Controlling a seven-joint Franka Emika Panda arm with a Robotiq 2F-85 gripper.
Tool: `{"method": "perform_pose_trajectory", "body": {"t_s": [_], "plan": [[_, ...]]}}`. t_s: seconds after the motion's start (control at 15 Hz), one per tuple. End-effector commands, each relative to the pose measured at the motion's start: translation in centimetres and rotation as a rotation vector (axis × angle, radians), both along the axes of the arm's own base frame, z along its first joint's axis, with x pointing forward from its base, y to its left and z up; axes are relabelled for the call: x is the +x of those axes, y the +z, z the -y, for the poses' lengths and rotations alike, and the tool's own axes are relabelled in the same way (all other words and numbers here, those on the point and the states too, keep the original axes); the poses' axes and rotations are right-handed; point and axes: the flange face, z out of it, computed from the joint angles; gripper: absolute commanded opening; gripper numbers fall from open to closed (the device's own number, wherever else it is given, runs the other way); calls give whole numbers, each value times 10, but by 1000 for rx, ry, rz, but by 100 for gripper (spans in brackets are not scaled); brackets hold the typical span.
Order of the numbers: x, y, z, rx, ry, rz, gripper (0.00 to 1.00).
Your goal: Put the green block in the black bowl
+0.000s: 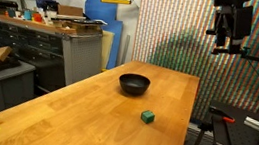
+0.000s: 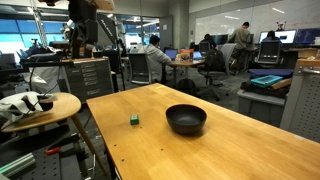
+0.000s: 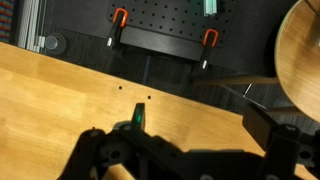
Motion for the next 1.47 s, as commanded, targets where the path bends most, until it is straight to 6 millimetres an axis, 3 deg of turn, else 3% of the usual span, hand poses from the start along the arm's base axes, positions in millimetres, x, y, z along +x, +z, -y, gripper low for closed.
{"method": "perform_pose_trajectory", "body": {"t_s": [0.0, 0.33, 0.67, 1.07, 1.4], "plan": [[0, 1, 0, 0, 0, -1, 100], [13, -14, -6, 24, -47, 20, 100], [43, -38, -25, 113, -273, 147, 100], [70, -81, -51, 125, -530, 317, 100], [85, -126, -47, 131, -757, 436, 100]]}}
